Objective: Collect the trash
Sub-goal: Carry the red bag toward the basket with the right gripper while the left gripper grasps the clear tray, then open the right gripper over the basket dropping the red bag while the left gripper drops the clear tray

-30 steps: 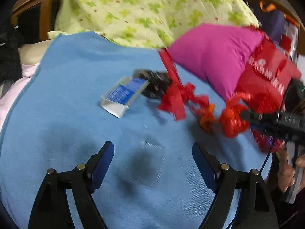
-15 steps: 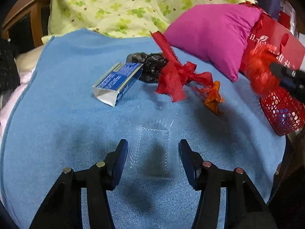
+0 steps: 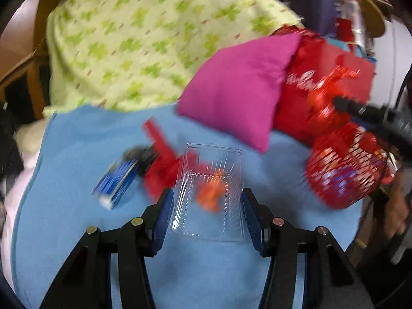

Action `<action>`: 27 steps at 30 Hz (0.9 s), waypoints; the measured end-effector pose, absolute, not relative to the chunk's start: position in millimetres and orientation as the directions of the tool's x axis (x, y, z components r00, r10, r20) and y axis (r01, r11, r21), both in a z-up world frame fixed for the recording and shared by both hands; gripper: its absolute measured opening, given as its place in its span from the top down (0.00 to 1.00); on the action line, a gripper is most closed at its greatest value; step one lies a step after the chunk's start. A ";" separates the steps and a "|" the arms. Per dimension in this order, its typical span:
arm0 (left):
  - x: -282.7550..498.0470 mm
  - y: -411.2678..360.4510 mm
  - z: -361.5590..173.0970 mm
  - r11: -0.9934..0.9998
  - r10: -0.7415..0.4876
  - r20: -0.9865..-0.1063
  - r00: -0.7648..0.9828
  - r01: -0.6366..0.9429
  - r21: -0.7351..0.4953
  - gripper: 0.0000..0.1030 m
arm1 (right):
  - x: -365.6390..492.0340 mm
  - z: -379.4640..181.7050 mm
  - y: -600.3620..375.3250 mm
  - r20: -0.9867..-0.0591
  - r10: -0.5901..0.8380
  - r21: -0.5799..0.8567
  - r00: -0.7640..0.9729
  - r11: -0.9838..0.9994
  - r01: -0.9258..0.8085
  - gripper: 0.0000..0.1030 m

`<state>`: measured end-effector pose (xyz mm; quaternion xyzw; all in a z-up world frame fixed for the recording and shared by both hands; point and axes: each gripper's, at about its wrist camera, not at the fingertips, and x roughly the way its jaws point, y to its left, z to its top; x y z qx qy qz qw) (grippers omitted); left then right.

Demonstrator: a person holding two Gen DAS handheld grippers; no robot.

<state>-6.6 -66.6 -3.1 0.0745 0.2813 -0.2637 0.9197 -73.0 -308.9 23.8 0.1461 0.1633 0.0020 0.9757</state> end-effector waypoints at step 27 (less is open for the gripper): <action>-46.1 -309.8 36.8 0.594 -0.631 -0.605 0.485 0.804 0.026 0.42 | -172.3 21.6 -485.9 -0.264 -0.181 0.567 0.947 0.766 0.304 0.54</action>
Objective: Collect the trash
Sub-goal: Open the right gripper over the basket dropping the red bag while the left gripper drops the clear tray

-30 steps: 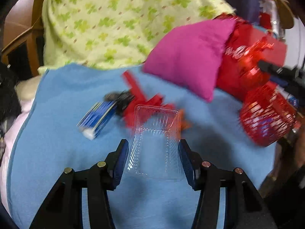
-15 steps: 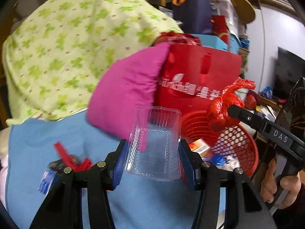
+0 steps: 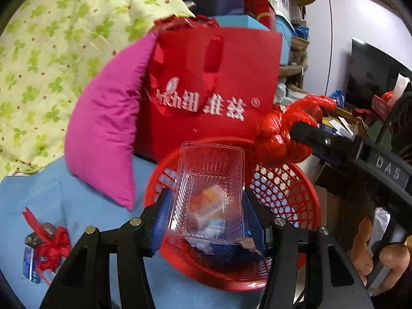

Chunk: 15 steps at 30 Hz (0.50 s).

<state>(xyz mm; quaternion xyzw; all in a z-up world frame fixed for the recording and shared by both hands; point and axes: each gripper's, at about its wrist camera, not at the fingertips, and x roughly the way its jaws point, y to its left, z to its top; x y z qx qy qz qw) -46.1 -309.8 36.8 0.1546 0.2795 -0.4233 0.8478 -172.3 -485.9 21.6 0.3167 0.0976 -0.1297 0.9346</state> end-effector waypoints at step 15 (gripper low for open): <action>-37.5 -253.6 29.1 0.677 -0.584 -0.589 0.559 0.736 0.028 0.36 | -164.2 24.1 -473.4 -0.259 -0.141 0.575 0.956 0.773 0.270 0.37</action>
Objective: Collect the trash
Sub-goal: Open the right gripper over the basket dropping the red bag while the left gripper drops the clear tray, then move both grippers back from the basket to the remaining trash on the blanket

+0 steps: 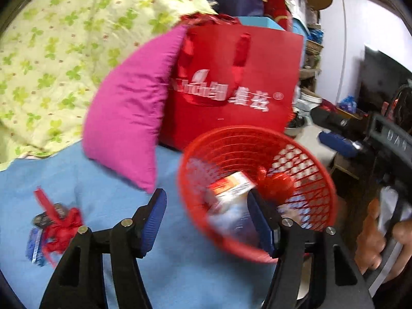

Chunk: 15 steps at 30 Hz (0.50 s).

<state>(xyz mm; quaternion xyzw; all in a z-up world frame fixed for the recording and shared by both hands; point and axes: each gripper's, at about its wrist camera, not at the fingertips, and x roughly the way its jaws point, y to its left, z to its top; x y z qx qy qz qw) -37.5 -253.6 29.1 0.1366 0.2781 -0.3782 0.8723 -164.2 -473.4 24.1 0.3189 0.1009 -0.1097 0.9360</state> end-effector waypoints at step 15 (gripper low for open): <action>-1.3 -14.5 -38.5 0.956 -0.191 -0.623 0.758 0.287 0.056 0.32 | -116.6 45.4 -341.3 -0.187 0.007 0.378 0.982 0.923 0.066 0.37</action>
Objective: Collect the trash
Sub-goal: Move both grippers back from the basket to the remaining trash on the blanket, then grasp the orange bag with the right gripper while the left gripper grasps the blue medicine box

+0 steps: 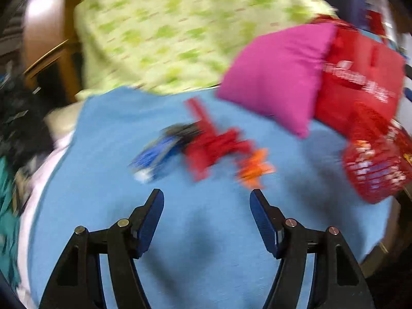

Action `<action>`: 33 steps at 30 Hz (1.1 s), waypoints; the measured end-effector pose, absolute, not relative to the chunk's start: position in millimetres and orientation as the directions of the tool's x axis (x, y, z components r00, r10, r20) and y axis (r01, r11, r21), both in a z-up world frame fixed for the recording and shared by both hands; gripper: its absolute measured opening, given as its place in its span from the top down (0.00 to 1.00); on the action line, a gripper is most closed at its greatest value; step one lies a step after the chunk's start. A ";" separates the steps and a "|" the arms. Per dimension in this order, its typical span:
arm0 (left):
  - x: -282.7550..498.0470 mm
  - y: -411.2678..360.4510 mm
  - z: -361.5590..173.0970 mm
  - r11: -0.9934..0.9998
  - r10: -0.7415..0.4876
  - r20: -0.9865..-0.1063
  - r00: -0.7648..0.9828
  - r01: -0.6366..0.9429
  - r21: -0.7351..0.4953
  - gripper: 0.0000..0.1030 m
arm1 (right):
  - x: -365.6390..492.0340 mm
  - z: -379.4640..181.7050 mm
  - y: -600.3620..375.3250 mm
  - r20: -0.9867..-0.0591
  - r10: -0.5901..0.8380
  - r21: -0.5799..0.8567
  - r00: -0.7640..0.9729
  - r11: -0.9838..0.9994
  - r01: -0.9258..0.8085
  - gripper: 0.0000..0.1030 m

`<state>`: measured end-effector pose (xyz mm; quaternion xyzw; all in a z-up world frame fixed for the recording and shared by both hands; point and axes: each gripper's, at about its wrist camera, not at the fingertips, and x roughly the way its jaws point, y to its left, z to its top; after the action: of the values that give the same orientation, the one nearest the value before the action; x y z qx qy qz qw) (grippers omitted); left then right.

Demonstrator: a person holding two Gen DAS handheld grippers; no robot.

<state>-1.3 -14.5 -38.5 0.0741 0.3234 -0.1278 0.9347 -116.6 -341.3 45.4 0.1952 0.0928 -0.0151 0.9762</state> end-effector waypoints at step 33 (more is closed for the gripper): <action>168.4 46.5 -84.6 0.971 -0.178 -0.701 0.691 0.240 -0.009 0.27 | 96.4 -113.8 -222.7 -0.738 0.305 0.502 0.602 0.844 0.187 0.48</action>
<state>168.4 46.5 -84.6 0.0416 0.3765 -0.1139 0.9185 96.4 -222.7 -113.8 0.2769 0.4445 0.0348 0.8512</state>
